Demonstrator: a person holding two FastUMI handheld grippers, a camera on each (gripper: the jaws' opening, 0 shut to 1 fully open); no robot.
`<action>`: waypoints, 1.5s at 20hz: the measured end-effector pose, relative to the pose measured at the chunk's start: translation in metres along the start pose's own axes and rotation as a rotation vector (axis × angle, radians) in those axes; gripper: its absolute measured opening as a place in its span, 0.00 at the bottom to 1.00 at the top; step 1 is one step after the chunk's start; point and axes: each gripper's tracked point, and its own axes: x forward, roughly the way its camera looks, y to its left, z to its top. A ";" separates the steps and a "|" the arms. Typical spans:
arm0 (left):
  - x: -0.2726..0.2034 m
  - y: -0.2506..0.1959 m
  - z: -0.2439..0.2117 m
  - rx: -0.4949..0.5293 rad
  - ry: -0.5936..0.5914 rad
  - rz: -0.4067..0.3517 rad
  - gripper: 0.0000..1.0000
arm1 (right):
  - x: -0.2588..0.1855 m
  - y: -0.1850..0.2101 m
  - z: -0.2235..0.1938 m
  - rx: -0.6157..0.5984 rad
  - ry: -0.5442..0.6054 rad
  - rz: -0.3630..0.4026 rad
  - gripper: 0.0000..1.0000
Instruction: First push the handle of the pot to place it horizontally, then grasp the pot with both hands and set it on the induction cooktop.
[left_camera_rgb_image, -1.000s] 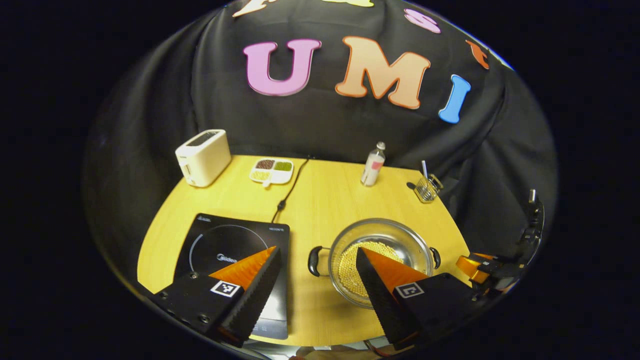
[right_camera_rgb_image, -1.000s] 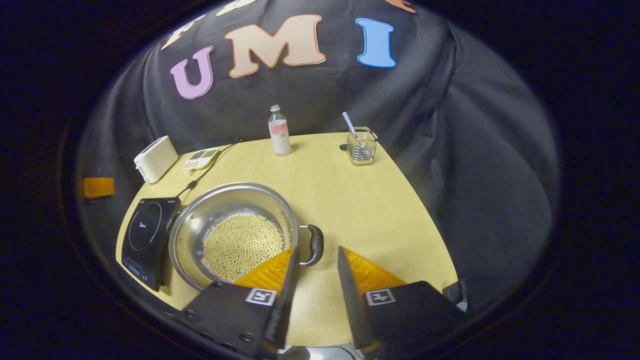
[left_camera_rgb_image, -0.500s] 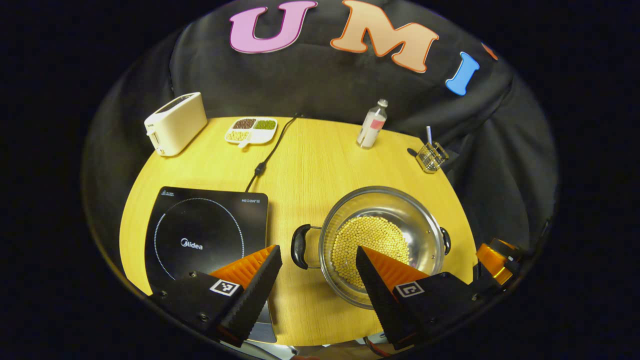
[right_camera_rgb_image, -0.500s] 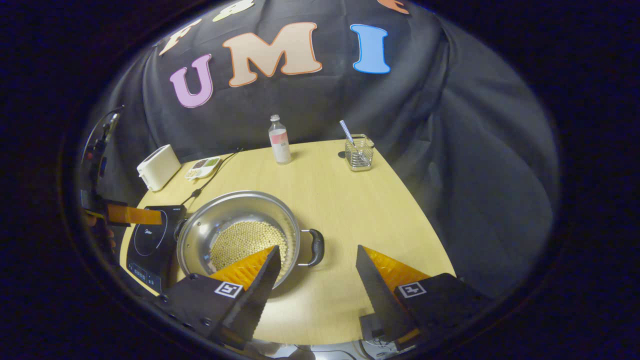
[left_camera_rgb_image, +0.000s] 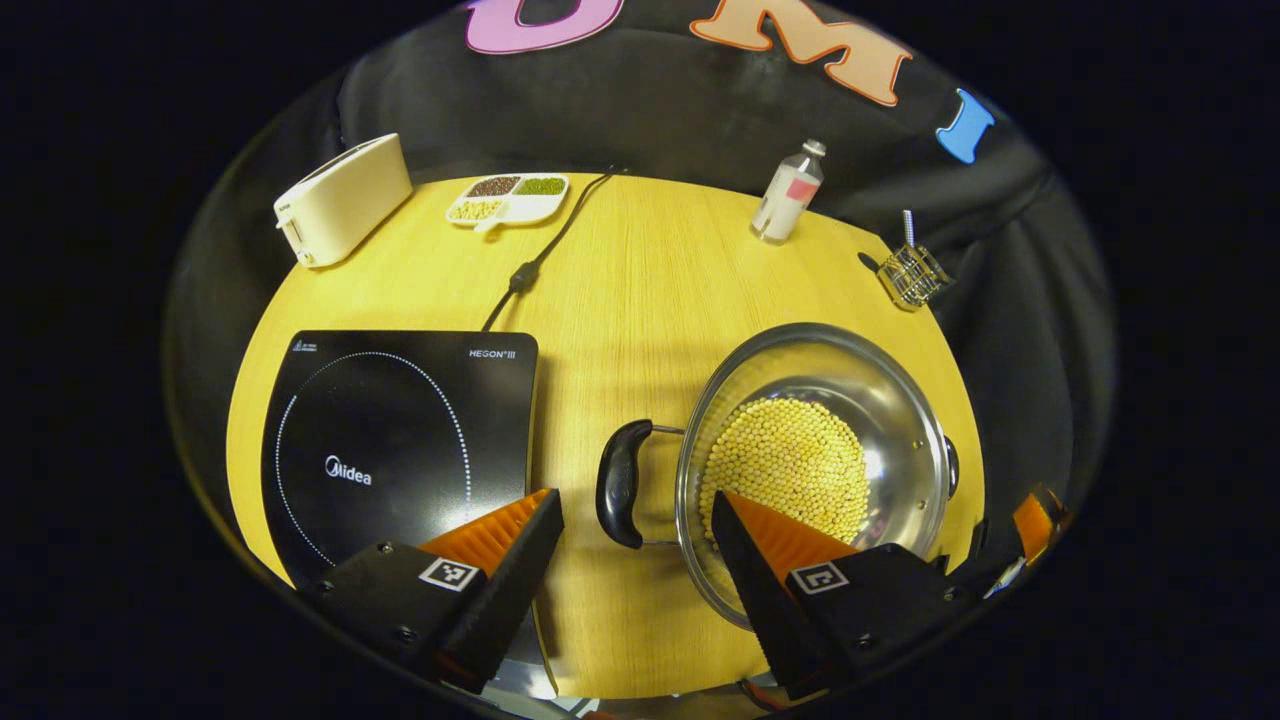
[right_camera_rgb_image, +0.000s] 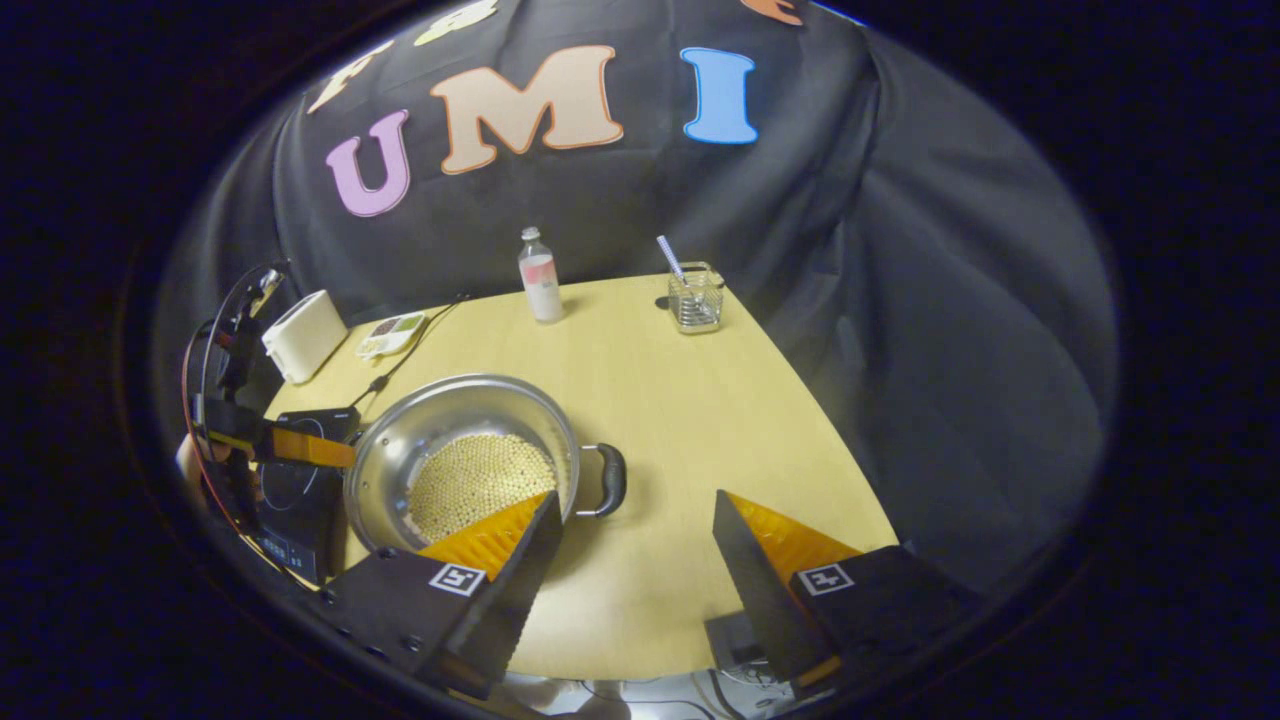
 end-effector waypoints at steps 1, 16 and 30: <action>0.003 0.002 0.000 0.004 0.010 0.008 0.98 | -0.001 0.000 -0.001 0.005 0.001 -0.002 0.97; 0.039 0.001 -0.017 0.030 0.135 0.029 0.70 | 0.048 0.016 -0.006 -0.003 0.103 0.042 0.97; 0.040 0.002 -0.017 0.024 0.135 0.017 0.67 | 0.124 0.044 -0.029 -0.009 0.329 0.116 0.96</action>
